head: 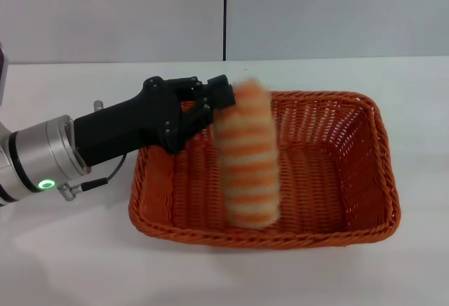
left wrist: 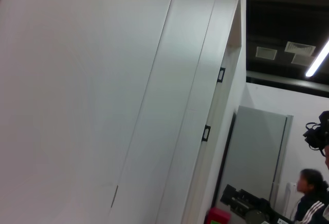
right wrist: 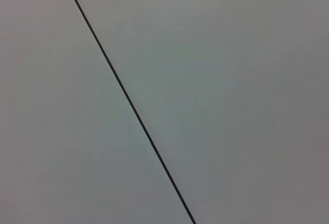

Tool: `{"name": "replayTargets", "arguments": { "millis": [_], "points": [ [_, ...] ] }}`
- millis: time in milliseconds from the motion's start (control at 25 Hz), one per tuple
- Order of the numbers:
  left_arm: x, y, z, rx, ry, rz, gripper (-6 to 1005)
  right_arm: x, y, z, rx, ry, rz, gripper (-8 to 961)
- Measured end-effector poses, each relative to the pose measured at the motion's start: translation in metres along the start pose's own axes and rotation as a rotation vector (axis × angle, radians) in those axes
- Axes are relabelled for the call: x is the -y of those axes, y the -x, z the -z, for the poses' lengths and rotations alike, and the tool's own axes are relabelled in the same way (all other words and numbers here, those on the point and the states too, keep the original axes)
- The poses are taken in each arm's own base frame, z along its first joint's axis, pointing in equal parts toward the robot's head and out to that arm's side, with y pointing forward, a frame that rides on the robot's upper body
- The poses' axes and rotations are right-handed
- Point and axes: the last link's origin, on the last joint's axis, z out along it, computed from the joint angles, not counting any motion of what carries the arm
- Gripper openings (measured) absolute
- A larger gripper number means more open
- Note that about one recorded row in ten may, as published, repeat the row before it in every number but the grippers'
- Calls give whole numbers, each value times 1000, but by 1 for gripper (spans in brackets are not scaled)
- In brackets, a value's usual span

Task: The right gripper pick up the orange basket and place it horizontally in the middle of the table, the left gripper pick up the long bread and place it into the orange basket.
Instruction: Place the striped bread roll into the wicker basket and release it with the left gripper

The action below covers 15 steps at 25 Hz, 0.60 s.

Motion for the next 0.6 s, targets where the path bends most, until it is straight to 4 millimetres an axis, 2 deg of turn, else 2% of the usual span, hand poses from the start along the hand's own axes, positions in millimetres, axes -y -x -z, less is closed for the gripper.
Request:
{"name": "replayTargets", "arguments": {
  "millis": [320, 480, 600],
  "points": [
    [-1, 2, 7, -21, -27, 10, 292, -1, -1, 0, -1, 1, -3, 495],
    [1, -1, 16, -58, -69, 6, 433, -1, -1, 0, -1, 2, -3, 494],
    [3, -7, 38, -135, -161, -29, 542, -1, -1, 0, 0, 2, -3, 494]
  ]
}}
